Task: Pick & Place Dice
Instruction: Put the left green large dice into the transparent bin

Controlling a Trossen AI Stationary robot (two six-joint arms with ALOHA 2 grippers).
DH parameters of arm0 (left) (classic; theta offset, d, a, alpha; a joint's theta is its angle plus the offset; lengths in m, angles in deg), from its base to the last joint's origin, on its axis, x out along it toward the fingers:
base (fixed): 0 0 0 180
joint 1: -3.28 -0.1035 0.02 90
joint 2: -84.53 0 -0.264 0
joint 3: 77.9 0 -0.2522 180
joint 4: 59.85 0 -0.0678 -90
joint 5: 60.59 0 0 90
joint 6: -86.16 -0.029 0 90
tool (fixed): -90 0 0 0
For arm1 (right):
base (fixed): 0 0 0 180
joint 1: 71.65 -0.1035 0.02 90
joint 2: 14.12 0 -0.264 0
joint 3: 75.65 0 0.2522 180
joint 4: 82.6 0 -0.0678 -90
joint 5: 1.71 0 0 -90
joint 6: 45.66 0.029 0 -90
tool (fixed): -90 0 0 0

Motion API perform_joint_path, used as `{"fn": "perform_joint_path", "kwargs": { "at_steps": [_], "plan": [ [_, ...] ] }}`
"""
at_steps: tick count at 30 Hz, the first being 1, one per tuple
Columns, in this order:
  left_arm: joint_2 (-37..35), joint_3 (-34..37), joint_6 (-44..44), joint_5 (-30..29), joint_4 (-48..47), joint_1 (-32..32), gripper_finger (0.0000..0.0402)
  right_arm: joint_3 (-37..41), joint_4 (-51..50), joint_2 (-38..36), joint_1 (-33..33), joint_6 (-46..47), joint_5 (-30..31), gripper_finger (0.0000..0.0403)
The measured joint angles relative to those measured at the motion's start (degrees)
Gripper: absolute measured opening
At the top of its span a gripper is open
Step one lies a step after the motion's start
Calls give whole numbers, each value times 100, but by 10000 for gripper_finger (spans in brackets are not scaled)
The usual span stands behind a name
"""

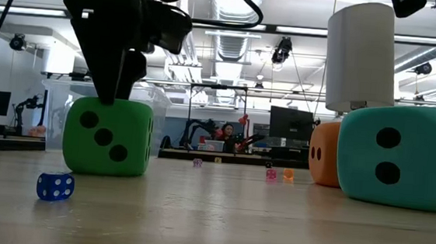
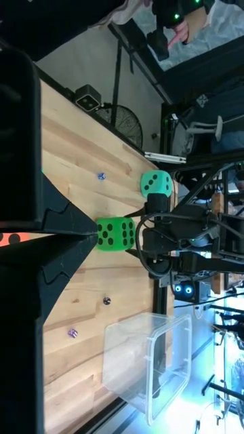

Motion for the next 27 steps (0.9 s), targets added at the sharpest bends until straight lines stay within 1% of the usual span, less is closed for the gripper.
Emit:
{"fn": "perform_joint_path", "kwargs": {
  "at_steps": [10, 27],
  "plan": [
    [7, 28, 103, -18, 36, -2, 397, 0, 2, -1, -2, 0, 0, 8],
    [11, 24, 224, -57, 36, -2, 354, 0, 0, -2, -2, 0, 0, 8]
  ]
}}
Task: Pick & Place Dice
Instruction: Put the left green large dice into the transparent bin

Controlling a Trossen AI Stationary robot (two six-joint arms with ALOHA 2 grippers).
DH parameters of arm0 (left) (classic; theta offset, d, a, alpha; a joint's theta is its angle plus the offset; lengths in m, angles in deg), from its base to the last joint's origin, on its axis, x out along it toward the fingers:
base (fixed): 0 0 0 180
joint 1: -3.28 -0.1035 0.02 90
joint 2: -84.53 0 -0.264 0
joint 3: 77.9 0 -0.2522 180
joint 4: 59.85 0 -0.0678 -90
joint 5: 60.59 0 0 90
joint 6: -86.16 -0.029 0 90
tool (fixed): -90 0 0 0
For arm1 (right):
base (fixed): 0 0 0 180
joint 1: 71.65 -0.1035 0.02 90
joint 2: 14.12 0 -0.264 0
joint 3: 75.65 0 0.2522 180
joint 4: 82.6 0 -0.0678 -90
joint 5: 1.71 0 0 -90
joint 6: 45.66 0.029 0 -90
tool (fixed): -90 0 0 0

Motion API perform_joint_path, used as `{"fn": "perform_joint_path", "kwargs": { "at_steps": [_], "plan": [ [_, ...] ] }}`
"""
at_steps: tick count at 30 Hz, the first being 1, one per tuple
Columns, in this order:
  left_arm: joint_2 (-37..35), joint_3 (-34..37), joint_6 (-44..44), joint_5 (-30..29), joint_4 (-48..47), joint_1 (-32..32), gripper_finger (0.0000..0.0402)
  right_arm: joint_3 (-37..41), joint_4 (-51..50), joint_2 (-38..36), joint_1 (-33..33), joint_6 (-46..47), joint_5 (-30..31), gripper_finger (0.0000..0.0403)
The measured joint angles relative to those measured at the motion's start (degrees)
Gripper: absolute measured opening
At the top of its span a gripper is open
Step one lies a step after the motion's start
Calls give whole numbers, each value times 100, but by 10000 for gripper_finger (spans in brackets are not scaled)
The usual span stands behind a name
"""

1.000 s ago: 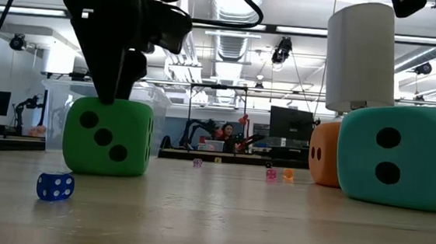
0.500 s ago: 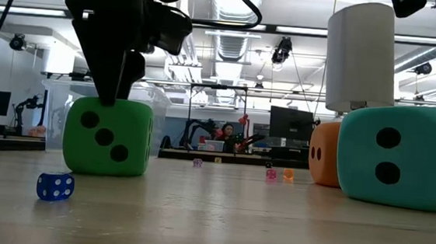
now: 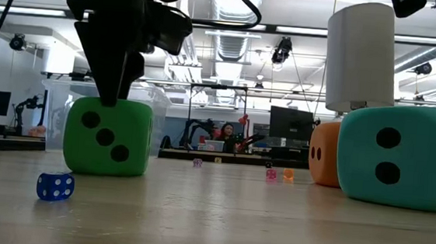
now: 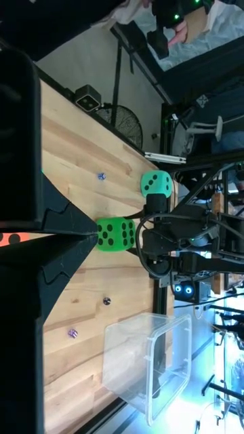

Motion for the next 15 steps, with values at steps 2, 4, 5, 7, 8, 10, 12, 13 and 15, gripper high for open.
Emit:
{"fn": "perform_joint_path", "kwargs": {
  "at_steps": [2, 4, 5, 7, 8, 10, 12, 13, 15],
  "plan": [
    [0, -2, 61, -25, 2, 2, 353, 0, 0, 2, 0, 0, 0, 8],
    [0, -2, 119, -36, 4, 4, 353, 0, 0, 1, 0, 0, 0, 8],
    [0, -2, 129, -41, 4, 4, 353, 0, 1, 2, 0, 0, 0, 8],
    [0, -2, 199, -44, 4, 4, 353, 0, 2, 2, 0, 0, 0, 8],
    [0, -2, 254, -45, 7, 4, 352, 0, 0, 1, 0, 0, 0, 8],
    [-12, -2, 304, -47, 7, 4, 349, 0, 2, 1, 0, 0, 0, 8],
    [-33, 0, 404, -49, 5, 4, 347, 0, 0, 2, 0, 0, 0, 8],
    [-51, 2, 432, -50, 2, 4, 347, 0, 2, 1, 0, 0, 0, 8],
    [-85, 9, 511, -81, -11, 4, 347, 0, 1, 1, 0, 0, 0, 8]
  ]
}}
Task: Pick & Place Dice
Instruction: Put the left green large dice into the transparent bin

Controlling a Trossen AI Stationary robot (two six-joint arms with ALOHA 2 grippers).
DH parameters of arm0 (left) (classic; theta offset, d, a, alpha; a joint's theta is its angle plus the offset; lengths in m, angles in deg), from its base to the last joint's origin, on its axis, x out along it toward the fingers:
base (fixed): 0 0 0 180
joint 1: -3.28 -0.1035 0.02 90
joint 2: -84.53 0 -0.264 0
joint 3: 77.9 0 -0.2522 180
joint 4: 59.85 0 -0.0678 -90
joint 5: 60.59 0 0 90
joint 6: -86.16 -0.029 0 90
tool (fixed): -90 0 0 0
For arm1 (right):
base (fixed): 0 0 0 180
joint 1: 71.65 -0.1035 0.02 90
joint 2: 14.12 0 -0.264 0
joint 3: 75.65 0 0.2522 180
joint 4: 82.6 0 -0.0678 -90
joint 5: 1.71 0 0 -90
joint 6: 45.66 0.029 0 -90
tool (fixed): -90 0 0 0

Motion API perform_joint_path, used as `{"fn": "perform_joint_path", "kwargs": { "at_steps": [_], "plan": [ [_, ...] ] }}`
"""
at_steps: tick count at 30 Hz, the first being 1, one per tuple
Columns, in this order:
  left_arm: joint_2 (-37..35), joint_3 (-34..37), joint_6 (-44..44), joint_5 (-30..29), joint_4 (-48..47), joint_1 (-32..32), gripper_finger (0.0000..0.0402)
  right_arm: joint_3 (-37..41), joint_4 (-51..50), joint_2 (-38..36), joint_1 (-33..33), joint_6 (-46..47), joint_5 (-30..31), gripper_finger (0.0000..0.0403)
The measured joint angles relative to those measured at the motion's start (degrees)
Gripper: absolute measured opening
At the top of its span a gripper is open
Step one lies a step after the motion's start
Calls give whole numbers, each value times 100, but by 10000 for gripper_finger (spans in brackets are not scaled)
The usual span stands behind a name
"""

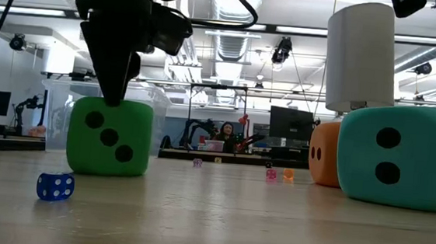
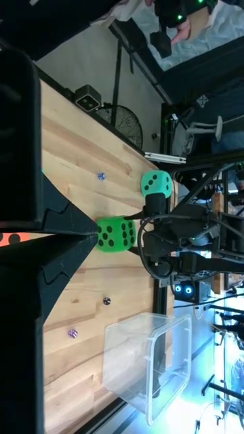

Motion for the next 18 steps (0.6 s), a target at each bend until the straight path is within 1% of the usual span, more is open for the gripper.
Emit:
{"fn": "perform_joint_path", "kwargs": {
  "at_steps": [3, 11, 18],
  "plan": [
    [-75, 5, 119, -94, -44, -10, 347, 0, -1, -1, 0, 0, 0, 8],
    [-155, 4, 424, -51, -50, -27, 342, 0, 1, 1, 4, 0, 0, 8],
    [-508, 4, 767, -52, -125, -131, 345, 0, 0, 0, 4, 0, 0, 8]
  ]
}}
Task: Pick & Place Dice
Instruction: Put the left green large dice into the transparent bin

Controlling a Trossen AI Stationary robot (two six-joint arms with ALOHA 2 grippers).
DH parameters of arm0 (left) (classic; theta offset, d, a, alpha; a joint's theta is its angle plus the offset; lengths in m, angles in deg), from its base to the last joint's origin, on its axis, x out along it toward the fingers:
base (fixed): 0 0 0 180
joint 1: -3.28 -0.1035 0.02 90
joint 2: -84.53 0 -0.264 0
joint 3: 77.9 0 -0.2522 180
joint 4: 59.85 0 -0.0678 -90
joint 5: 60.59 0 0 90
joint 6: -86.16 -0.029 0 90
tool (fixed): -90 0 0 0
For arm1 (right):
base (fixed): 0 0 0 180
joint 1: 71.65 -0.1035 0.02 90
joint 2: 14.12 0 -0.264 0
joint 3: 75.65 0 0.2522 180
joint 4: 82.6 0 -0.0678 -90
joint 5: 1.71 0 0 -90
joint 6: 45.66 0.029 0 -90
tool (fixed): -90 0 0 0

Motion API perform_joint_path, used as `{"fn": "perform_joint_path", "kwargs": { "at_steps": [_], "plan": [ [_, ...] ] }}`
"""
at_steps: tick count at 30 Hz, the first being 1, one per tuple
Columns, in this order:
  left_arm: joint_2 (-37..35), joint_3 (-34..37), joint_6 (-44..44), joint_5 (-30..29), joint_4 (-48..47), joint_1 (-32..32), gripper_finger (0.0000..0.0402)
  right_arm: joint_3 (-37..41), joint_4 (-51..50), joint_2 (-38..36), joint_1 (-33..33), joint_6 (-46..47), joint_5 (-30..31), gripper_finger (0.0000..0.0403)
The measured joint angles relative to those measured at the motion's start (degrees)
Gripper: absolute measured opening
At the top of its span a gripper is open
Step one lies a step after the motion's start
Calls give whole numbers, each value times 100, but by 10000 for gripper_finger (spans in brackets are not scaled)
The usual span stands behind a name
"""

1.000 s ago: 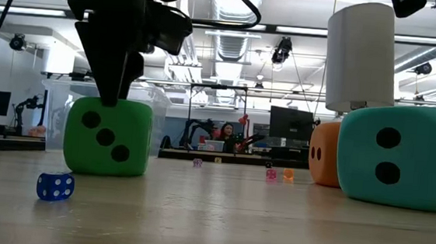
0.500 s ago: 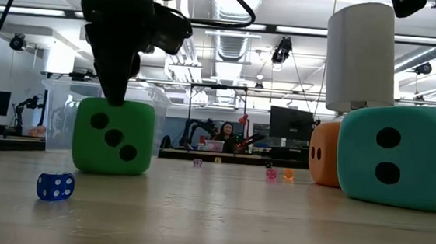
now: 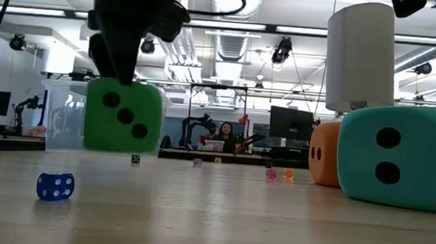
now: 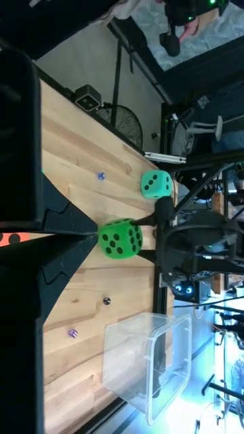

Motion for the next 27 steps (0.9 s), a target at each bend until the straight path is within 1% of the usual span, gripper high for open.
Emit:
{"fn": "perform_joint_path", "kwargs": {
  "at_steps": [10, 15, 22, 27],
  "plan": [
    [-736, -4, 838, -152, -89, -252, 329, 0, 0, 1, -4, 0, 0, 8],
    [-1016, -4, 1055, -187, -102, -286, 306, 0, 2, -1, -4, 0, 0, 8],
    [-1065, 0, 1050, -197, -98, -286, 270, 0, -1, -1, -4, 0, 0, 8],
    [-1024, -4, 1108, -197, 136, -286, 267, 0, -1, -1, -4, 0, 0, 8]
  ]
}}
